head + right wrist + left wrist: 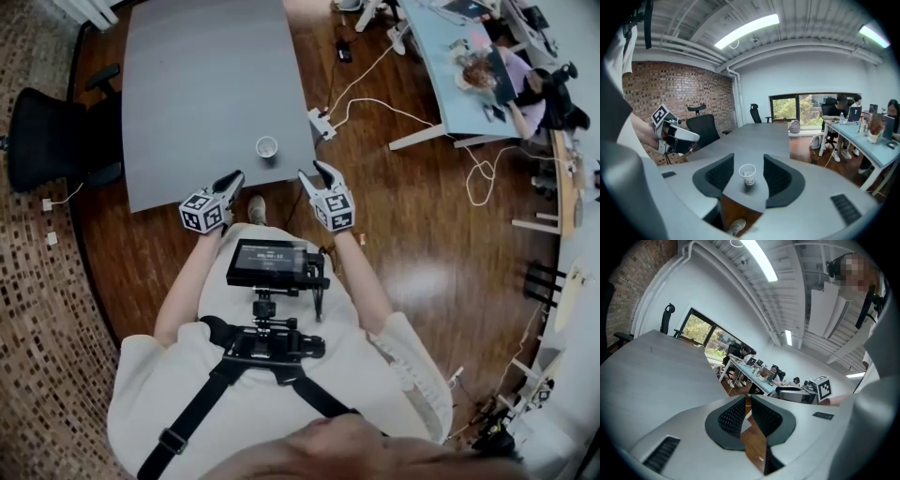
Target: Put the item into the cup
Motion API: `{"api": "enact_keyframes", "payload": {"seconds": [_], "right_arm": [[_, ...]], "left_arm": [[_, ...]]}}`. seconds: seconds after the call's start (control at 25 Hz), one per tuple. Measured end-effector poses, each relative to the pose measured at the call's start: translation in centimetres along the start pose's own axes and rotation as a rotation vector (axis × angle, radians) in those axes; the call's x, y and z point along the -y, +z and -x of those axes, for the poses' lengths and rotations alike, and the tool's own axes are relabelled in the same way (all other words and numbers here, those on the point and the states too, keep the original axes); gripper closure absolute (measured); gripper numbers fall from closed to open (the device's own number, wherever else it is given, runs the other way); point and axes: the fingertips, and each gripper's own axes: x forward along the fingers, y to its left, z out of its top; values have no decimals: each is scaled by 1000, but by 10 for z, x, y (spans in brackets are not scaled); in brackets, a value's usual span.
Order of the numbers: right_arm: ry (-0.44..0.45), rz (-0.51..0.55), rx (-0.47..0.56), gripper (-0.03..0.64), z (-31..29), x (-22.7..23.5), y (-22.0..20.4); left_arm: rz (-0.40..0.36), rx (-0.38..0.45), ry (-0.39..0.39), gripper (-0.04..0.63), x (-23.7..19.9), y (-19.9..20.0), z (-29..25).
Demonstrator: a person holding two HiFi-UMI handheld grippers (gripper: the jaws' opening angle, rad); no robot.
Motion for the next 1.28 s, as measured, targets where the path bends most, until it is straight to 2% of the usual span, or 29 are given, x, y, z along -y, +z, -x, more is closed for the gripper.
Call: {"api": "enact_keyframes", "payload": {"seconds": [0.28, 0.52, 0.68, 0.96, 1.12, 1.28], "right_arm": [[2, -55, 97, 397, 73, -1, 21], [41, -20, 125, 408, 144, -16, 2], [50, 6, 127, 426, 150, -22, -12], [67, 5, 75, 431, 180, -28, -54], [60, -12, 48, 433, 198, -31, -78], [35, -32, 29, 433, 187, -27, -88]], "left_arm": [[4, 65, 48, 557, 52, -11, 17], [2, 155, 83, 557, 122, -28, 49], [48, 180, 109, 557, 120, -54, 62], [62, 166, 161, 557, 135, -97, 82], [50, 164, 184, 557, 144, -111, 94], [9, 130, 178, 557, 123, -113, 80]]}}
